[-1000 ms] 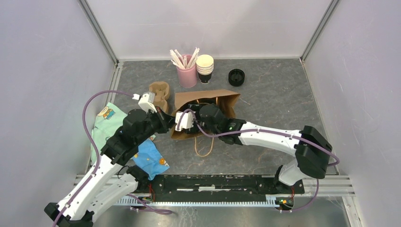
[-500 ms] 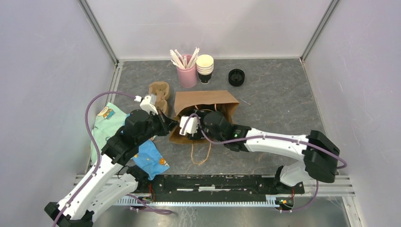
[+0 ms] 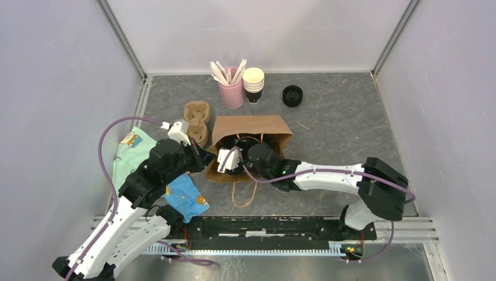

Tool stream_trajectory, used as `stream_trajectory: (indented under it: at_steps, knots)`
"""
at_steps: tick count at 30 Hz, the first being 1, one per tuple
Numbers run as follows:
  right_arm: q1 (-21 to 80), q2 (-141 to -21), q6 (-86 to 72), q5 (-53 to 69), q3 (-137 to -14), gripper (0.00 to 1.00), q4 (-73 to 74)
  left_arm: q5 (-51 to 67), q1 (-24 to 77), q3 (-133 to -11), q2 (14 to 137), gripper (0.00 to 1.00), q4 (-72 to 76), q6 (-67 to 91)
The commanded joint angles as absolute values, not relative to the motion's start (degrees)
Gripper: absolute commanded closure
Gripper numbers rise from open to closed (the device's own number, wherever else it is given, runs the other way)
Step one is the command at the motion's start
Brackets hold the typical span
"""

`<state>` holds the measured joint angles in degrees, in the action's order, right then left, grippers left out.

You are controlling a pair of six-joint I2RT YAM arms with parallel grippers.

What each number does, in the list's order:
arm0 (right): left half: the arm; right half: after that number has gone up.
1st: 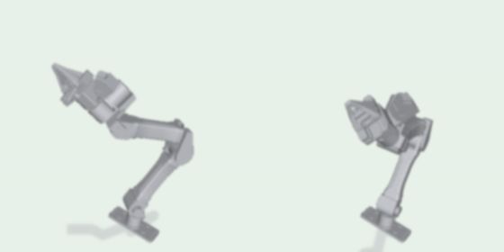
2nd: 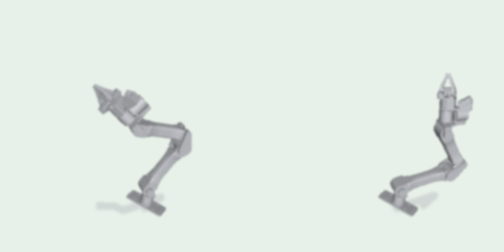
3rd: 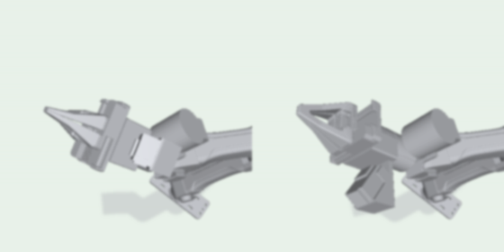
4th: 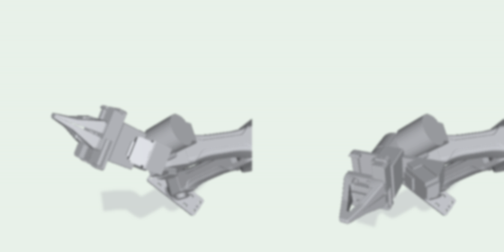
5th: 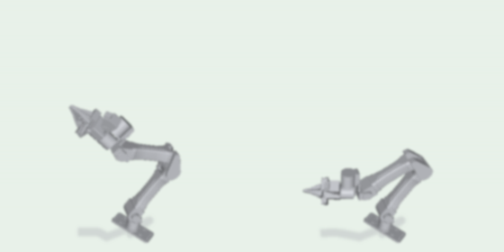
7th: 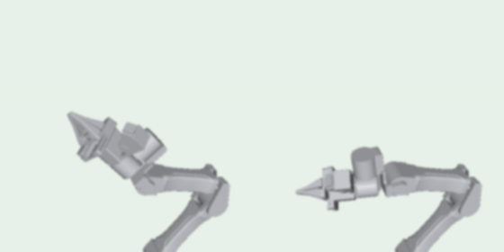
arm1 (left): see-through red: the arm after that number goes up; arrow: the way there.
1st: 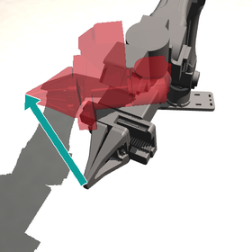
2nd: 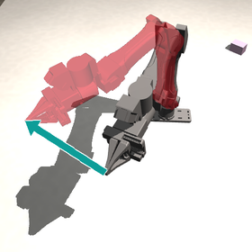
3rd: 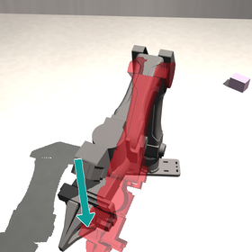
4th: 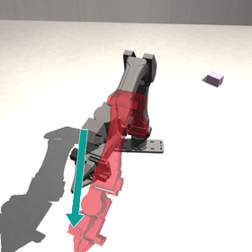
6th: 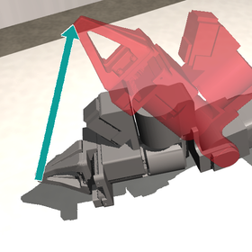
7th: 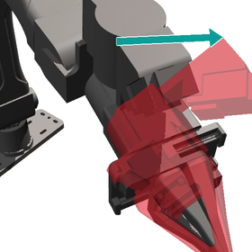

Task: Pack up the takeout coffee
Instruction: Place the coffee cup on the cup tray.

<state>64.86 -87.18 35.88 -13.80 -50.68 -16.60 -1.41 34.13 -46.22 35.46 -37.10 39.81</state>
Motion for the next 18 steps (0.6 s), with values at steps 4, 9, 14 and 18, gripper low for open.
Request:
stream_trajectory:
  at_steps: [4,9,14,18]
  knots:
    - [64.3,-90.2,39.3,-14.2,-54.8,1.0,-26.8,-2.2,34.2,-48.5,36.1,0.98,-37.1,41.3]
    - [63.3,-91.0,39.2,-15.7,-53.3,1.0,-30.3,-1.7,34.2,-49.1,36.4,0.98,-37.2,41.1]
    - [61.1,-92.7,38.5,-14.0,-52.6,1.0,-32.4,-1.8,34.1,-49.3,36.0,0.98,-37.3,41.5]
    - [60.1,-93.7,38.3,-11.9,-52.4,1.0,-32.2,-2.2,34.1,-50.0,36.7,0.98,-38.0,41.5]
